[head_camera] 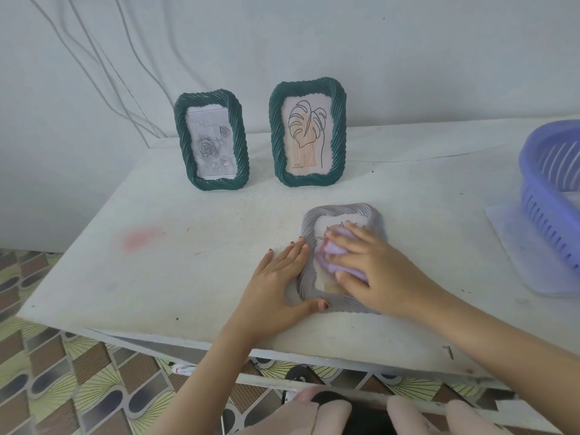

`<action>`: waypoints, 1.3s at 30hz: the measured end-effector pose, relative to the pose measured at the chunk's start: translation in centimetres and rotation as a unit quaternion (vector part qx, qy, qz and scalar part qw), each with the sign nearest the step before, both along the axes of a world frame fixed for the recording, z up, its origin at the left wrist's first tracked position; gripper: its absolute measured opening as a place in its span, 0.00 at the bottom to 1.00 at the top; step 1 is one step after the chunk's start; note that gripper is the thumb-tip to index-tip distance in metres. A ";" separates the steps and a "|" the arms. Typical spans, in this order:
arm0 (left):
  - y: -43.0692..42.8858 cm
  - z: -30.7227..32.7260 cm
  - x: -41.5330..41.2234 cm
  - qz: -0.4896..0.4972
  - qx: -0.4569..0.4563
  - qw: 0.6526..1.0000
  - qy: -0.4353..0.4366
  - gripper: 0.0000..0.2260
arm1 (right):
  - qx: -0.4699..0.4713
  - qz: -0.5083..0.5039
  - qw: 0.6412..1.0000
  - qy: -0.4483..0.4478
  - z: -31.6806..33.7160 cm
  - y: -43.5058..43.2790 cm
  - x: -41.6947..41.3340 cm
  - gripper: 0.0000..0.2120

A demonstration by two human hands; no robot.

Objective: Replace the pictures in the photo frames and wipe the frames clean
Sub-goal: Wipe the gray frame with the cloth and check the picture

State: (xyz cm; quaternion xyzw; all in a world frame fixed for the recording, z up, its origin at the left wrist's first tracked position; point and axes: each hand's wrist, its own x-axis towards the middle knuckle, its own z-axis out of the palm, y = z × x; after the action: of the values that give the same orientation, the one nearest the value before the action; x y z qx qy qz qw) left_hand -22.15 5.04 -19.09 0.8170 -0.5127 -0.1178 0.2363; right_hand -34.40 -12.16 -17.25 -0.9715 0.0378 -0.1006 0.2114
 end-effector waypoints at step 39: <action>-0.3 0.3 0.1 0.021 -0.010 0.998 0.060 0.48 | 0.155 -0.168 0.973 -0.033 0.0 0.9 -5.5 0.18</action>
State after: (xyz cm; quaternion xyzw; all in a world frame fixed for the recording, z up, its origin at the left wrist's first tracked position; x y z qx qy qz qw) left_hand -22.03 4.78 -18.76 0.8165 -0.4817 -0.1566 0.2770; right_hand -39.85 -11.30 -17.22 -0.9028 0.2091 -0.1595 0.3402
